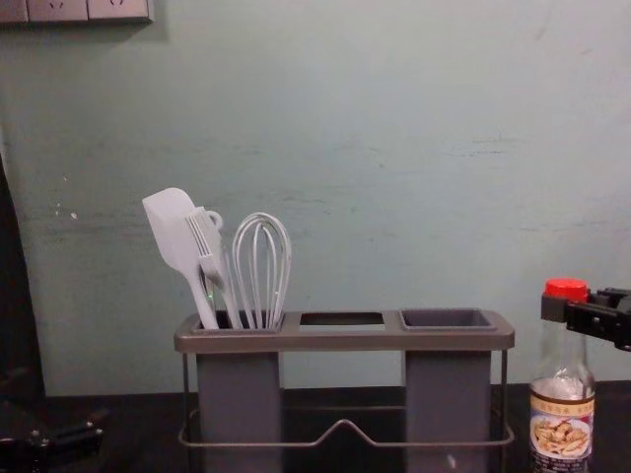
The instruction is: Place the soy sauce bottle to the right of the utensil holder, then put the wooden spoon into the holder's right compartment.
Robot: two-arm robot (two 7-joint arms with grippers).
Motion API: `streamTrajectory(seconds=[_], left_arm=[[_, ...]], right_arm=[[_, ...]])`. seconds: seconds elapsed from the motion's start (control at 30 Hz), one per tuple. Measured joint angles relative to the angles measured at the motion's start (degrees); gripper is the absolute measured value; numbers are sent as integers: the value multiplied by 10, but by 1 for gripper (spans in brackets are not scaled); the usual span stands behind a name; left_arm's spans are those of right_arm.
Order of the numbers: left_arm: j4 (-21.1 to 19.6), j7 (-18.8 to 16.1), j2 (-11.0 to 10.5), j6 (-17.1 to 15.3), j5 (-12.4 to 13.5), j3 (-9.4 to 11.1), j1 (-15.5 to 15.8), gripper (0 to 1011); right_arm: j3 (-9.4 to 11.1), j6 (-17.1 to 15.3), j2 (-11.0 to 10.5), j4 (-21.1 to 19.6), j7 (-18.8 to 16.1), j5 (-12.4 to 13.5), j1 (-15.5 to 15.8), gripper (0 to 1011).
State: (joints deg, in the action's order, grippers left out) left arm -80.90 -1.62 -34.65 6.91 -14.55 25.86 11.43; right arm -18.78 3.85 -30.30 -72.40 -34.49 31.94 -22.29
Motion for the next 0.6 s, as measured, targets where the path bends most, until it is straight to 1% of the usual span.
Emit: streamTrajectory(seconds=[0.37, 0.6], left_arm=[[0, 0, 0, 0, 0, 0, 0, 1011], [0, 0, 0, 0, 0, 0, 0, 1011]], right_arm=[[-7, 5, 12, 12, 1, -15, -10, 381], [-10, 2, 15, 13, 1, -22, -10, 381]])
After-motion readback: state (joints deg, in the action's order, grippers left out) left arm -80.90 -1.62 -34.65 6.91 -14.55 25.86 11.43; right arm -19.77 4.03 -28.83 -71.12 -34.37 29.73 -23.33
